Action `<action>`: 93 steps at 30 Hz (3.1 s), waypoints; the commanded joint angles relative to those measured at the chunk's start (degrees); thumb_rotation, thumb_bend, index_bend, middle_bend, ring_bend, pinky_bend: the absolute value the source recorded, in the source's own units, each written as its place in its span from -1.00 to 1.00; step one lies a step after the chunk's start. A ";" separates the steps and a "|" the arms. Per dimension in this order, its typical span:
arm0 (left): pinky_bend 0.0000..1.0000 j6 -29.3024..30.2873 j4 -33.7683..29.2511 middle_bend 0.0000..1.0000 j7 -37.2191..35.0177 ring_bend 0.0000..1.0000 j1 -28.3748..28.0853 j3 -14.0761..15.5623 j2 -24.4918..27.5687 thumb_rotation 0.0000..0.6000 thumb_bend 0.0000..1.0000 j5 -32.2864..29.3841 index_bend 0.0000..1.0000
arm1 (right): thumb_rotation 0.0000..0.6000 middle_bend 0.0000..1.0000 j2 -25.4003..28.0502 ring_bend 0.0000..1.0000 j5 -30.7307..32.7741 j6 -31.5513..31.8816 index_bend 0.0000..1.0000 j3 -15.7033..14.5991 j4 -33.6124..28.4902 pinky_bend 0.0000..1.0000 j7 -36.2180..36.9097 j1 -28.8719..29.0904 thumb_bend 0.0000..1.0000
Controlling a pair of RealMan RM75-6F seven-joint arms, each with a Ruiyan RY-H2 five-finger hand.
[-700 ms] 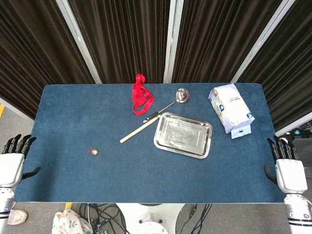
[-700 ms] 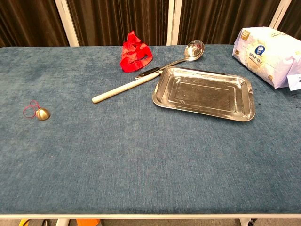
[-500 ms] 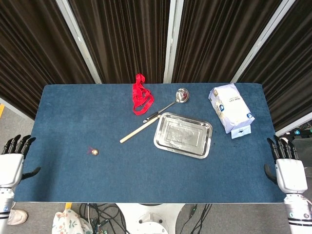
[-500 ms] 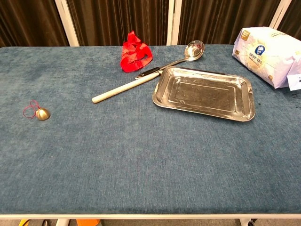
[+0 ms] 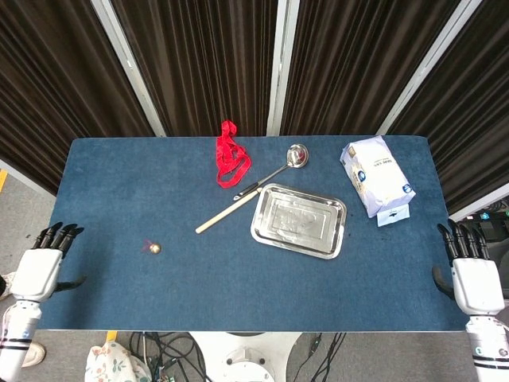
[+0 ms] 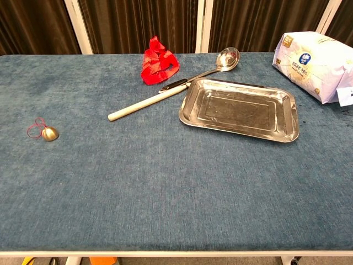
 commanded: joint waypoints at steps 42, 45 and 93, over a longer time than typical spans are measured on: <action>-0.78 -20.50 16.86 -0.67 -3.19 -0.94 -17.08 -2.16 -18.59 1.00 -0.49 -6.63 -0.25 | 1.00 -1.00 0.47 -1.00 1.45 -1.09 -1.00 0.05 0.07 -1.00 0.44 0.17 -0.39; -0.78 -20.23 16.36 -0.65 -3.08 -0.94 -17.16 -2.17 -18.26 1.00 -0.43 -6.78 -0.22 | 1.00 -1.00 0.30 -1.00 1.56 -1.23 -1.00 0.03 0.20 -1.00 0.42 0.20 -0.39; -0.78 -20.04 16.07 -0.56 -1.06 -0.91 -18.63 -2.35 -19.69 1.00 -0.24 -10.34 0.06 | 1.00 -1.00 -0.23 -1.00 2.32 -2.07 -1.00 -0.06 1.31 -1.00 0.93 0.35 -0.24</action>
